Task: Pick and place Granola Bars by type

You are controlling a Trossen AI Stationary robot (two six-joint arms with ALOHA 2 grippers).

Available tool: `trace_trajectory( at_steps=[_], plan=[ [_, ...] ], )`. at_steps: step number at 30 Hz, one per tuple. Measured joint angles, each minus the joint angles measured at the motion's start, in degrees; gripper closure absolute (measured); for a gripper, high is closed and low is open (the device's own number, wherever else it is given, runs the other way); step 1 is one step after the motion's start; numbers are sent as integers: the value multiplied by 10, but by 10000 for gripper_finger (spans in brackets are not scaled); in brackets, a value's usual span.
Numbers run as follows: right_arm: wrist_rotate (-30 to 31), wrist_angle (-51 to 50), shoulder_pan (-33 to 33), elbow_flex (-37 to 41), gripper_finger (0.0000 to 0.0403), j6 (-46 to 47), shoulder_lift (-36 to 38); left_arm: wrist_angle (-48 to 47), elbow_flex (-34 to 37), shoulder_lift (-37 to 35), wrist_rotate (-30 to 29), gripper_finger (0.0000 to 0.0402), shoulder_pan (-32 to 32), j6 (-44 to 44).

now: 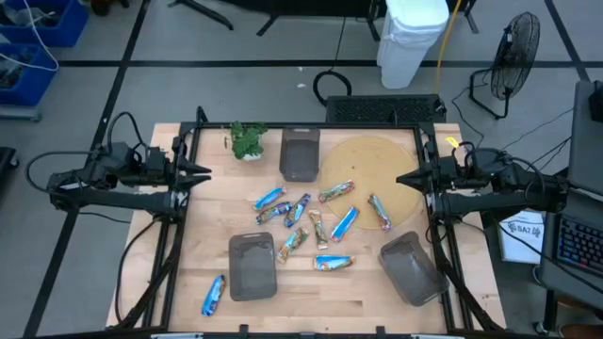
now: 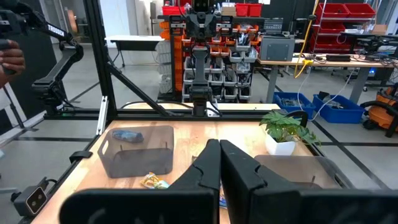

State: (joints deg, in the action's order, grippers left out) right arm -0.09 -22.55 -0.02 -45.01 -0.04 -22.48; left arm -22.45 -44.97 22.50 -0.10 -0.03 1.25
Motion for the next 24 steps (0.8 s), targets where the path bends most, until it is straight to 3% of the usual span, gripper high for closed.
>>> trace_trajectory(
  at_steps=[17,24],
  plan=[
    [0,1,0,0,403,-4,0,21,0,7,-14,327,0,1],
    [-1,-32,0,17,403,-23,-5,-16,31,61,-8,327,0,-5]
  ],
)
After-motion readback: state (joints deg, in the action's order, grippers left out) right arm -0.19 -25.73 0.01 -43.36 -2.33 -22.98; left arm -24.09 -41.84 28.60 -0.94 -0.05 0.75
